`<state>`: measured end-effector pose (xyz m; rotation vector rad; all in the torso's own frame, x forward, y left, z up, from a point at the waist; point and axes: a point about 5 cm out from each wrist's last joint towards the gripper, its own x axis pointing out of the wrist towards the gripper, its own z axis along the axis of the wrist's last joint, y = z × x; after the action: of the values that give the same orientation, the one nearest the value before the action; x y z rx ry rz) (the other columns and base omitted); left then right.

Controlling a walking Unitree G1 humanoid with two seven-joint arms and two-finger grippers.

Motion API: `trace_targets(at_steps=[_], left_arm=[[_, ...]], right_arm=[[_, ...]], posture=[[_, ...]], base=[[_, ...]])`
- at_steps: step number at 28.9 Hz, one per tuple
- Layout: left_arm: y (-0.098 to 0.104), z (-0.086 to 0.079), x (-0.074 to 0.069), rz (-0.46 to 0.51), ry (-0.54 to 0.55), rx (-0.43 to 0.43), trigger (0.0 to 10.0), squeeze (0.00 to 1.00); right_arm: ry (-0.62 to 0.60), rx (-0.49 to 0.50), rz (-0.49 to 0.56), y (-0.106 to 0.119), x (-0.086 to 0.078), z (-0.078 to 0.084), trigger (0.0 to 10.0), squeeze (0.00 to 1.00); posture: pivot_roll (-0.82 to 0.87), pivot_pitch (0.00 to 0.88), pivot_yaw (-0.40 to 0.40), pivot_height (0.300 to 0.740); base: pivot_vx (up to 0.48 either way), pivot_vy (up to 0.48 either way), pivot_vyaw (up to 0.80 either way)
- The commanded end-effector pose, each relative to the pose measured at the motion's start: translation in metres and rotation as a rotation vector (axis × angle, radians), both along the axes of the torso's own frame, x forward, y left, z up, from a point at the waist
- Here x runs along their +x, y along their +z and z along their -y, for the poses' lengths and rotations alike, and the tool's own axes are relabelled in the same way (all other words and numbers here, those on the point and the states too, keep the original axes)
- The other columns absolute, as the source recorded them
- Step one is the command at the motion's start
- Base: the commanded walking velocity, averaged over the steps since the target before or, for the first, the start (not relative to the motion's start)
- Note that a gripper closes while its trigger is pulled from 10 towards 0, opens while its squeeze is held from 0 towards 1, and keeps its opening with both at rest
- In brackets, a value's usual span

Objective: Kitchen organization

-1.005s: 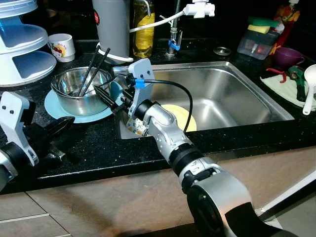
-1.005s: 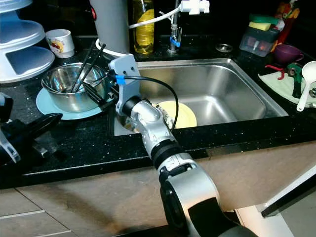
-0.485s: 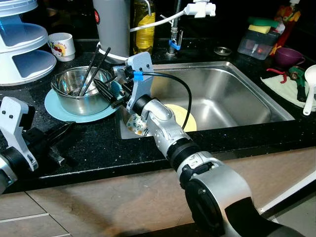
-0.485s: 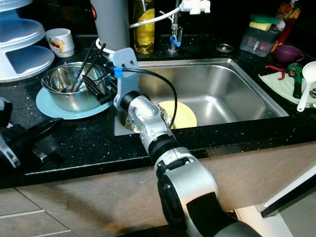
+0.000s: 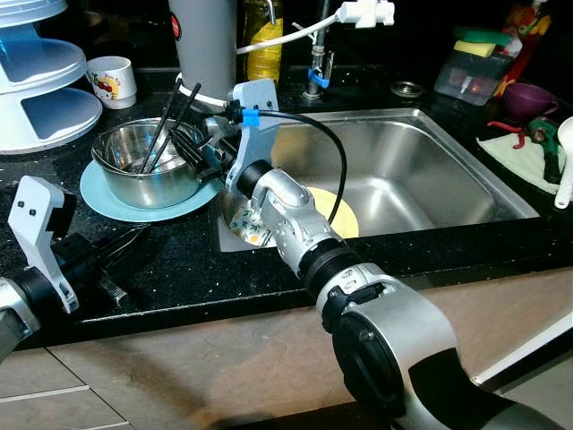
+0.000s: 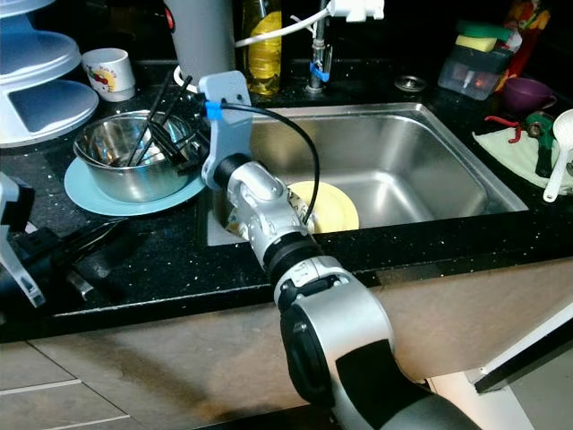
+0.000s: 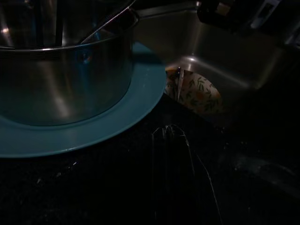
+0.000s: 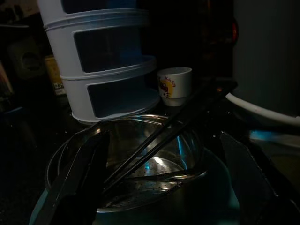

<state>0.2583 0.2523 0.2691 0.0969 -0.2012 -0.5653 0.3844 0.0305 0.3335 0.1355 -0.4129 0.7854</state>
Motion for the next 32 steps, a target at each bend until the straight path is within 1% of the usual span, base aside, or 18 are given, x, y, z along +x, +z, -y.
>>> trace_targets(at_steps=[1,7,13,24,25,26,27,28,29,30,32], left_arm=[[0.003,0.002,-0.003,-0.006,-0.023,0.029,10.0,0.0],[0.005,0.002,-0.004,-0.013,-0.027,0.034,10.0,0.0],[0.005,0.003,-0.003,-0.02,-0.032,0.036,10.0,0.0],[0.004,0.003,-0.004,-0.026,-0.031,0.041,10.0,0.0],[0.004,0.004,-0.004,-0.027,-0.03,0.042,10.0,0.0],[0.004,0.004,-0.004,-0.027,-0.03,0.042,10.0,0.0],[0.004,0.004,-0.004,-0.029,-0.031,0.041,10.0,0.0],[0.004,0.004,-0.004,-0.029,-0.03,0.041,10.0,0.0],[0.003,0.004,-0.004,-0.029,-0.03,0.041,10.0,0.0],[0.003,0.004,-0.004,-0.029,-0.031,0.04,10.0,0.0],[0.003,0.004,-0.004,-0.029,-0.032,0.04,10.0,0.0]], right_arm=[[0.015,0.024,-0.043,-0.001,-0.001,-0.005,10.0,0.0],[0.027,0.042,-0.087,-0.005,0.0,-0.006,10.0,0.0],[0.05,0.02,-0.099,-0.008,-0.002,-0.011,10.0,0.0],[0.057,0.018,-0.115,-0.011,-0.003,-0.015,10.0,0.0],[0.059,0.019,-0.119,-0.012,-0.004,-0.015,8.2,0.0],[0.059,0.019,-0.119,-0.012,-0.004,-0.015,8.2,0.0],[0.061,0.021,-0.127,-0.013,-0.004,-0.016,3.7,0.0],[0.062,0.021,-0.129,-0.013,-0.004,-0.016,3.7,0.0],[0.063,0.021,-0.13,-0.013,-0.004,-0.016,2.2,0.0],[0.062,0.023,-0.131,-0.013,-0.004,-0.016,0.0,0.0],[0.06,0.025,-0.136,-0.013,-0.003,-0.015,0.0,0.0]], posture=[[0.16,0.29,-0.03,0.74],[0.17,0.291,-0.026,0.74],[0.17,0.292,-0.024,0.74],[0.17,0.296,-0.028,0.74],[0.17,0.297,-0.028,0.74],[0.17,0.297,-0.028,0.74],[0.17,0.297,-0.028,0.74],[0.17,0.297,-0.028,0.74],[0.17,0.297,-0.028,0.74],[0.16,0.297,-0.027,0.74],[0.16,0.297,-0.027,0.74]], base=[[0.0,0.0,0.0],[0.0,0.0,0.0],[0.0,0.0,0.0],[0.0,0.0,0.0],[0.0,0.0,0.0],[0.0,0.0,0.0],[0.0,0.0,0.0],[0.0,0.0,0.0],[0.0,0.0,0.0],[0.0,0.0,0.0],[0.0,0.0,0.0]])
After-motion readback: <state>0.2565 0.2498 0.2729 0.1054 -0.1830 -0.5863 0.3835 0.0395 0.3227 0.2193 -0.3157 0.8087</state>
